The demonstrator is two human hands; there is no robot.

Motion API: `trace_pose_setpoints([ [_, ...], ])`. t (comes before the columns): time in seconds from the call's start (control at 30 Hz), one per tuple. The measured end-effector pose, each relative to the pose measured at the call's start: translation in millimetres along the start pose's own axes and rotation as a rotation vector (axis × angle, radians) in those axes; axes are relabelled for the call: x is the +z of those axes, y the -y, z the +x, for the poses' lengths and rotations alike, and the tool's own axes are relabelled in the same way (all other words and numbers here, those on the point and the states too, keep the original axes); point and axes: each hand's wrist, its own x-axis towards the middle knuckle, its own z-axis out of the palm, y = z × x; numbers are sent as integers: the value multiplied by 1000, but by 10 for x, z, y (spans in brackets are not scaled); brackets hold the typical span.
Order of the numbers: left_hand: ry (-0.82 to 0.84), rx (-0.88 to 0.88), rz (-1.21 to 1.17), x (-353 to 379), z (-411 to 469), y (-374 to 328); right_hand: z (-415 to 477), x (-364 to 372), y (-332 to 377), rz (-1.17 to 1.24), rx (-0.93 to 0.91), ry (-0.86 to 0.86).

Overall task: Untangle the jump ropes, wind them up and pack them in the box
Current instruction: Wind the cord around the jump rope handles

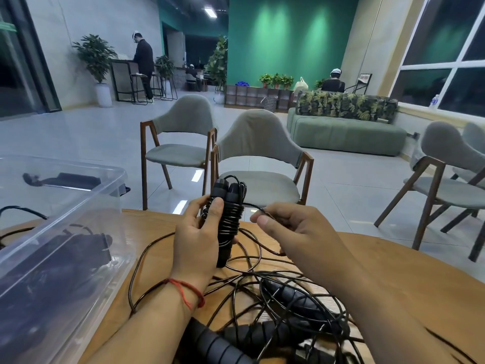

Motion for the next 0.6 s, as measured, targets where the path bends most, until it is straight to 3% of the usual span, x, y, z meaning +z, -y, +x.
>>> trace_pose_setpoints([
  [0.17,-29,-8,67,3,23,13,-51,134,-8,-12,-52,-51],
  [0.37,41,-44,73,41,-20,-17,11,-1,-21,206,20,-290],
  [0.5,51,-45,58,25,-17,-9,20,3,-8,359,76,-310],
  [0.6,2,16,142,42,-20,17,-13,39,30,368,43,-207],
])
